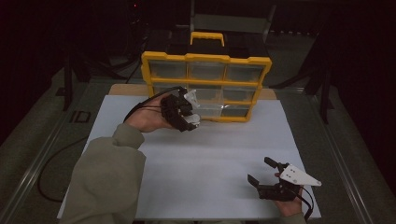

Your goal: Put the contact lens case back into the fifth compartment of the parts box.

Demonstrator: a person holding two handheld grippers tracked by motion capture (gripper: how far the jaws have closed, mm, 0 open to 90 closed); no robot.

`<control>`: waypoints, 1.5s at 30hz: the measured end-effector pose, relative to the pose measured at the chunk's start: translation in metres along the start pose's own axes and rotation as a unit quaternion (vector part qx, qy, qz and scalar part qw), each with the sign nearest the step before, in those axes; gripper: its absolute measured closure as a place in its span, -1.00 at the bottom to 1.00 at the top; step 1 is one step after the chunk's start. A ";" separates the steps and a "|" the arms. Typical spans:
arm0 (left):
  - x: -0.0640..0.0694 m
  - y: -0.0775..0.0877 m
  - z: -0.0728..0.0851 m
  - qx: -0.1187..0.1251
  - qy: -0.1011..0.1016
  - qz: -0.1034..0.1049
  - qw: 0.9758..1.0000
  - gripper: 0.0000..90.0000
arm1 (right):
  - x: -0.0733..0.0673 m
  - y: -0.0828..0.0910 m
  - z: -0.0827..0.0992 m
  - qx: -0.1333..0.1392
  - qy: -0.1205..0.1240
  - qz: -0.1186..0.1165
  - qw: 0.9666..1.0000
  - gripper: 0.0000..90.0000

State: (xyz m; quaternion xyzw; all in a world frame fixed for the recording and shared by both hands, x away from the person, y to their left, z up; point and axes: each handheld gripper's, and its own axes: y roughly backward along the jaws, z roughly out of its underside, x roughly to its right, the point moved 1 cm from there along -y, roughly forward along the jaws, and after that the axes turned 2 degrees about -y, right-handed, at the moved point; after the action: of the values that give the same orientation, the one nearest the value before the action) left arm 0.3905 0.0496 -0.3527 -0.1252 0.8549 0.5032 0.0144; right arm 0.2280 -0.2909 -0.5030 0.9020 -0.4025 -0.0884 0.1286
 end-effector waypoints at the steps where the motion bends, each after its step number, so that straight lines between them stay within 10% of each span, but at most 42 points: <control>1: -0.001 0.001 -0.001 0.001 -0.001 -0.001 1.000 0.09 | 0.000 0.000 0.000 0.000 0.001 0.000 1.000 -0.82; 45: -0.039 0.036 -0.028 0.020 0.013 -0.020 1.000 0.09 | 0.003 -0.001 0.001 0.000 -0.012 -0.003 1.000 -0.82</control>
State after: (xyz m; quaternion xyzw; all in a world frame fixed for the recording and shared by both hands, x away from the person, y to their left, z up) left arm 0.4228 0.0495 -0.3019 -0.1487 0.8621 0.4842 0.0160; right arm 0.2304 -0.2931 -0.5044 0.9020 -0.4015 -0.0997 0.1238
